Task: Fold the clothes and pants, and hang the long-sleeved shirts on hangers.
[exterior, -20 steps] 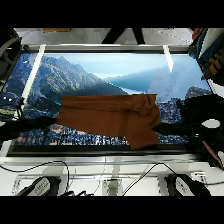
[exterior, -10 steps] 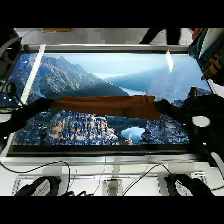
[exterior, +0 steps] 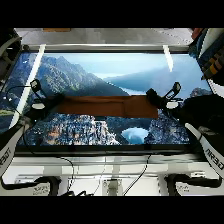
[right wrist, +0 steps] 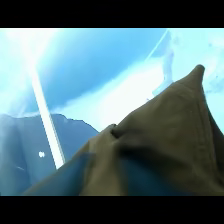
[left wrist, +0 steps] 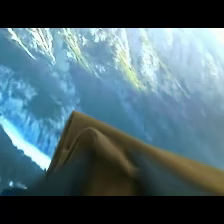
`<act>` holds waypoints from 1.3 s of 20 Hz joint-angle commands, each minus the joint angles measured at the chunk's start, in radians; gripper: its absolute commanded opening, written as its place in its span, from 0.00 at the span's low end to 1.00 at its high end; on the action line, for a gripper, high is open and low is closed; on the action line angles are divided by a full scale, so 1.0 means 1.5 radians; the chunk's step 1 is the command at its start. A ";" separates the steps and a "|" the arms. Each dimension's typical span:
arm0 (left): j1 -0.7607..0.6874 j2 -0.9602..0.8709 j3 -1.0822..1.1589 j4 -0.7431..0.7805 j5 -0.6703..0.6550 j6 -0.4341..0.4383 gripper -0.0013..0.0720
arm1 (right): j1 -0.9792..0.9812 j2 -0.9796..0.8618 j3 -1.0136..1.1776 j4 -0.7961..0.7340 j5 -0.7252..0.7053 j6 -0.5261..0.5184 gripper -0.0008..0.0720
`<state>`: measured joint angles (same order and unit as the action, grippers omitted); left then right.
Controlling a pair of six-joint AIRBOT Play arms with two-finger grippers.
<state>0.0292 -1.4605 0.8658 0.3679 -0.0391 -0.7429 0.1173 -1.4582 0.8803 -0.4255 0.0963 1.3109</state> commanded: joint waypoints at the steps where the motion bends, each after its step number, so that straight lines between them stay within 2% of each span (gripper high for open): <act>1: -0.004 -0.033 0.028 0.018 0.010 0.003 0.99 | 0.003 -0.030 0.023 -0.046 0.026 0.003 0.87; 3: 0.016 0.000 0.028 0.059 -0.043 0.002 0.98 | -0.008 -0.014 0.023 -0.110 0.052 0.003 0.87; 6: 0.082 0.058 0.028 0.069 -0.145 -0.002 0.96 | -0.057 0.012 0.023 -0.155 0.135 0.003 0.87; 8: 0.144 0.070 0.029 0.070 -0.261 -0.042 0.93 | -0.100 0.025 0.023 -0.192 0.209 0.003 0.87; 10: 0.195 0.057 0.029 0.119 -0.369 -0.065 0.93 | -0.140 0.026 0.023 -0.218 0.292 0.003 0.87; 13: 0.223 0.007 0.036 0.223 -0.473 -0.151 0.93 | -0.175 0.026 0.023 -0.246 0.386 0.003 0.87; 16: 0.219 -0.072 0.076 0.222 -0.563 -0.150 0.98 | -0.177 0.026 0.023 -0.253 0.429 0.003 0.87; 18: 0.209 -0.124 0.115 0.218 -0.581 -0.146 0.99 | -0.177 0.026 0.023 -0.252 0.469 0.001 0.87; 20: 0.193 -0.159 0.155 0.218 -0.576 -0.145 0.99 | -0.175 0.026 0.023 -0.237 0.519 -0.038 0.87; 23: 0.150 -0.179 0.188 0.218 -0.511 -0.145 0.98 | -0.146 0.026 0.051 -0.236 0.553 -0.067 0.87; 24: 0.132 -0.179 0.188 0.219 -0.480 -0.145 0.95 | -0.130 0.026 0.068 -0.236 0.552 -0.068 0.87; 25: 0.112 -0.179 0.188 0.220 -0.458 -0.145 0.79 | -0.110 0.026 0.090 -0.236 0.551 -0.068 0.87; 26: 0.095 -0.179 0.188 0.226 -0.445 -0.145 0.58 | -0.090 0.026 0.113 -0.237 0.551 -0.067 0.87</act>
<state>0.2352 -1.7119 1.1282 0.6941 -0.7757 -0.9592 -0.0757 -1.4200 0.9852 -0.7826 0.8894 1.2301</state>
